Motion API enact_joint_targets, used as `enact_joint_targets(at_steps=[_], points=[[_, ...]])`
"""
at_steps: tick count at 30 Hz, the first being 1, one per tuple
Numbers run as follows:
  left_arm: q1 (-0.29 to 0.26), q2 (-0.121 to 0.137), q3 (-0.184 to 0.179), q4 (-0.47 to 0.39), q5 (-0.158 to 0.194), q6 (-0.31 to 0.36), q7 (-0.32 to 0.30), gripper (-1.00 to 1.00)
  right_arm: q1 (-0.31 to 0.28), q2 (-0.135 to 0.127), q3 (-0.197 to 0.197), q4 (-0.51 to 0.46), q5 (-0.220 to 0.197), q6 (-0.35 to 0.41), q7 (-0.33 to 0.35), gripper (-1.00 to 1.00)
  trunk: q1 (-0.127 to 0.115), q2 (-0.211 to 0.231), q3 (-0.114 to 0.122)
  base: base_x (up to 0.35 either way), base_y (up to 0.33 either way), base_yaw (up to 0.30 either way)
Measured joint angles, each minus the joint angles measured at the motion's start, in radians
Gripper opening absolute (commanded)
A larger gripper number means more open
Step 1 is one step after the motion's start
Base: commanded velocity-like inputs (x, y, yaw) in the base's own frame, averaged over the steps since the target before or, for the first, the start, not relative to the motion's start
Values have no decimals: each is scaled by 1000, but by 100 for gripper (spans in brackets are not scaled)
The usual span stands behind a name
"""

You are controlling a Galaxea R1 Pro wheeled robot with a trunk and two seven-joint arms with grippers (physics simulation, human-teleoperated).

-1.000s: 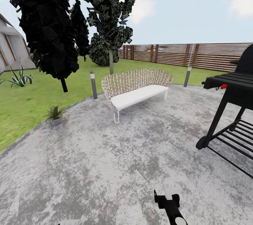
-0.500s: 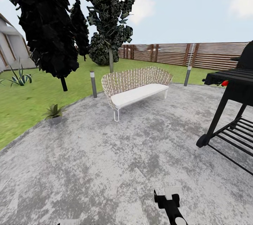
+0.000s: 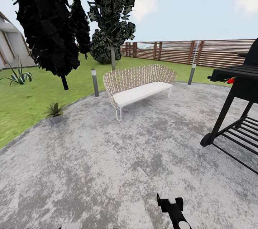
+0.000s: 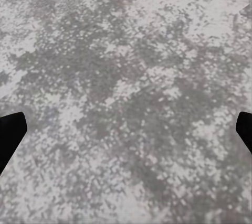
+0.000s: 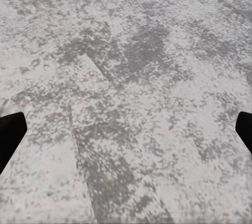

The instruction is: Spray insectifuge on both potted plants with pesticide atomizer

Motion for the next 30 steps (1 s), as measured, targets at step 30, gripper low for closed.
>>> enact_joint_targets(at_steps=[30], points=[[0, 1, 0, 1, 0, 1, 0, 100, 0, 0, 1, 1, 0, -2, -3, 100, -1, 0, -12, 301, 0, 0]])
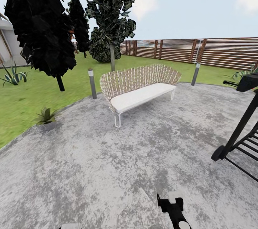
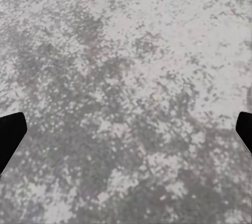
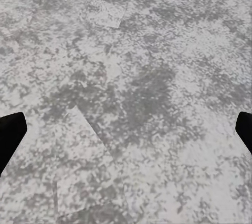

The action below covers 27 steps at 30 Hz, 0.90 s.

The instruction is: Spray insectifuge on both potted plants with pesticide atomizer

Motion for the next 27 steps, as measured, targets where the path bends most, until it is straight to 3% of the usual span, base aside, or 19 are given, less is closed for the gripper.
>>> enact_joint_targets(at_steps=[27], points=[[0, -1, 0, 0, 0, -1, 0, 100, 0, 0, 0, 1, 0, 0, 0, 100, 0, 0, 0, 338, 0, -5]])
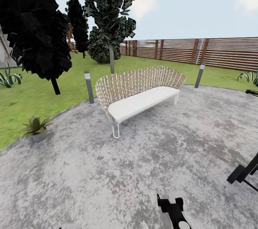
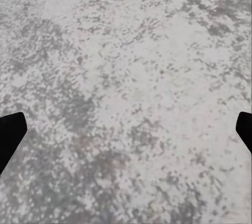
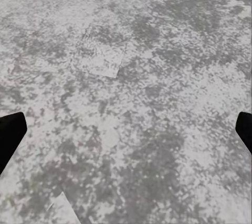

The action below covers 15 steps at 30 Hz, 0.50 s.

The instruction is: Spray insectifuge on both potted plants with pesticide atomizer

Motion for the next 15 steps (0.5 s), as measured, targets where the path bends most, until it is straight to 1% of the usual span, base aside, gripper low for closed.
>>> enact_joint_targets(at_steps=[5, 15], points=[[0, 0, 0, 0, 0, 0, 0, 100, 0, 0, 0, 0, 0, 0, 0, 100, 0, 0, 0, 338, 0, -220], [0, 0, 0, 0, 0, 0, 0, 100, 0, 0, 1, 0, 0, 0, 0, 100, 0, 0, 0, 338, 0, -259]])
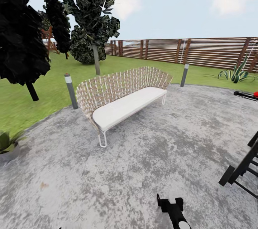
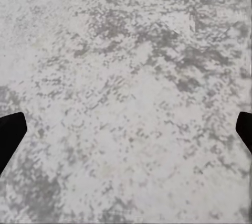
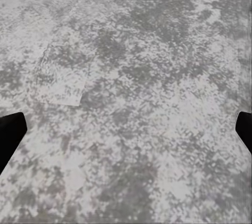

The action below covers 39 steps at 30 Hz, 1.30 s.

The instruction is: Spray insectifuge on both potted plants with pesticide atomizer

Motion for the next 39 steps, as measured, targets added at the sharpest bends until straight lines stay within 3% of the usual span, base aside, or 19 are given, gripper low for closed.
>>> enact_joint_targets(at_steps=[14, 29, 39], points=[[0, 0, 0, 0, 0, 0, 0, 100, 0, 0, 1, 0, 1, 0, 0, 100, 0, 0, 0, 338, 59, -255], [0, 0, 0, 0, 0, 0, 0, 100, 0, 0, 1, 1, 1, 0, -1, 100, 0, 0, 0, 338, 15, -19], [0, 0, 0, 0, 0, 0, 0, 100, 0, 0, 0, 2, 1, 0, -1, 100, 0, 0, 0, 338, 0, -215]])
